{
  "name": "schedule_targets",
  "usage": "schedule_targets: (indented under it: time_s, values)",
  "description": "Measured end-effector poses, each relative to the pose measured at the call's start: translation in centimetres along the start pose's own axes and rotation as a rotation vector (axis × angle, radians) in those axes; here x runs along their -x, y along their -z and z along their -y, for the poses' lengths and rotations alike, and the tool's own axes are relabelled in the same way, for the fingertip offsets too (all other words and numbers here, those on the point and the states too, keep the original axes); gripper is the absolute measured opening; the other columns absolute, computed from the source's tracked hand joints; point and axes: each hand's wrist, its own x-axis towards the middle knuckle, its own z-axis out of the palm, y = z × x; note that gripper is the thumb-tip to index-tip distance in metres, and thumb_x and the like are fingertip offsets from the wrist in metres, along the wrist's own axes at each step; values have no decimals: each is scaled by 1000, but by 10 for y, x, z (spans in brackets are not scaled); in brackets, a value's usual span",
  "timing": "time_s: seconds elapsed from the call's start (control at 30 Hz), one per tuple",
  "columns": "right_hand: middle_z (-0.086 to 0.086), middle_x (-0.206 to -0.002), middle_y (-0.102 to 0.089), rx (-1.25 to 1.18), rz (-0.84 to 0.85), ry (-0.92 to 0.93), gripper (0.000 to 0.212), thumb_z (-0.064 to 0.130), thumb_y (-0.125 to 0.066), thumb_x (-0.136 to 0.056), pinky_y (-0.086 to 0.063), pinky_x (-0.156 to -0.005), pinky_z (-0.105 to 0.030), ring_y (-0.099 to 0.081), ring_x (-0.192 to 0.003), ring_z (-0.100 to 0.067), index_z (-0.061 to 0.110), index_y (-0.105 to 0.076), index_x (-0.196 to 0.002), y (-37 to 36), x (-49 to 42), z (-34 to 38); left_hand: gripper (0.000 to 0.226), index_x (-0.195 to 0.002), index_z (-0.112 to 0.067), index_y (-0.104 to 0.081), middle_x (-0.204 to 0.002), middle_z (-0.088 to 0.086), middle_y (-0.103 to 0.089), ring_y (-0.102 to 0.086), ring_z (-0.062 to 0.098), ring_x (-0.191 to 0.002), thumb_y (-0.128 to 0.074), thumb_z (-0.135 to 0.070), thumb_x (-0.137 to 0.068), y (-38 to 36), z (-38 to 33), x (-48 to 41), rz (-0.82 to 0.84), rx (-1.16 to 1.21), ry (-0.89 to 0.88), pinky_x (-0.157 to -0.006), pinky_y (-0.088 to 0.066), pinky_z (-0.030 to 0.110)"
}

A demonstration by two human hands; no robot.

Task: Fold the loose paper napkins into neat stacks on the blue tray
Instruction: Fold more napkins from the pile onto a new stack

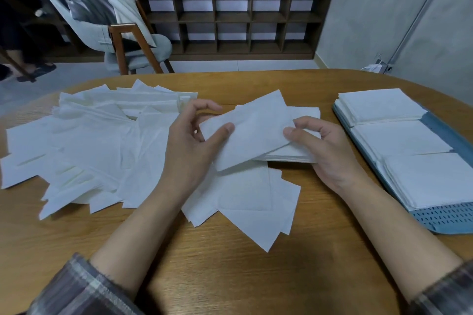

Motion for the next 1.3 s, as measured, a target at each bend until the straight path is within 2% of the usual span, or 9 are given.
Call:
schedule_targets:
  time_s: [0.13,0.3,0.6,0.77,0.87,0.97,1.07,1.2,1.3]
  values:
    - [-7,-123,-77,-26,101,-26,30,23,-75,-89,-53,-99,-42,-72,-116,-27,17,-76,-118,-4,3,3,16,-94,-15,-82,-96,-12,-80,-67,-4,-82,-74,-1,-95,-3,0,3,81,-39,-22,-74,-45,10]
    - [4,-133,-69,51,189,2,49,26,-78,-93,-54,-97,-35,-67,-122,-18,36,-65,-139,-10,6,6,16,-108,-21,-84,-107,-16,-80,-71,3,-109,-75,-13,-97,-7,2,5,159,-80,-41,-93,-54,22]
    - [20,-137,-58,226,185,81,80,24,-77,-94,-50,-91,-16,-62,-115,1,46,-34,-158,-16,12,12,18,-110,-27,-83,-110,-22,-78,-70,-2,-108,-80,-22,-94,-8,-2,6,166,-83,31,-89,-51,17]
    - [5,-156,-48,245,186,105,86,25,-79,-93,-51,-98,-20,-60,-124,-5,48,-29,-159,-15,11,12,17,-109,-23,-83,-108,-18,-79,-62,-15,-73,-81,-19,-92,-11,-5,9,161,-81,31,-68,-42,4]
    - [8,-148,-54,237,170,107,81,14,-74,-98,-53,-90,-19,-64,-115,-3,46,-30,-158,-17,12,13,18,-109,-28,-83,-108,-22,-78,-70,-4,-98,-82,-23,-92,-10,-2,8,178,-92,44,-83,-50,15]
    - [15,-150,-51,242,117,139,78,10,-73,-97,-55,-90,-20,-63,-117,0,47,-35,-155,-17,11,13,15,-106,-33,-81,-98,-18,-76,-69,6,-86,-81,-24,-94,-7,5,4,33,-167,70,-76,-55,22]
    - [1,-137,-62,24,122,111,81,9,-76,-93,-58,-99,-39,-65,-122,-19,50,-39,-153,-12,9,13,16,-117,-31,-74,-108,-13,-74,-70,5,-93,-70,-32,-101,-5,8,0,-36,-148,146,-80,-58,24]
    - [-6,-147,-57,-34,117,76,81,8,-74,-94,-53,-109,-53,-62,-131,-26,54,-39,-152,-12,8,11,44,-132,-38,-66,-123,-11,-73,-70,8,-110,-45,-64,-103,-10,-4,3,222,193,363,-81,-54,21]
    - [-1,-147,-55,154,121,87,78,10,-72,-98,-56,-105,-44,-62,-126,-18,57,-37,-150,-14,8,8,43,-139,-53,-53,-125,-12,-68,-68,11,-112,-63,-58,-98,-11,-3,7,289,92,275,-90,-58,32]
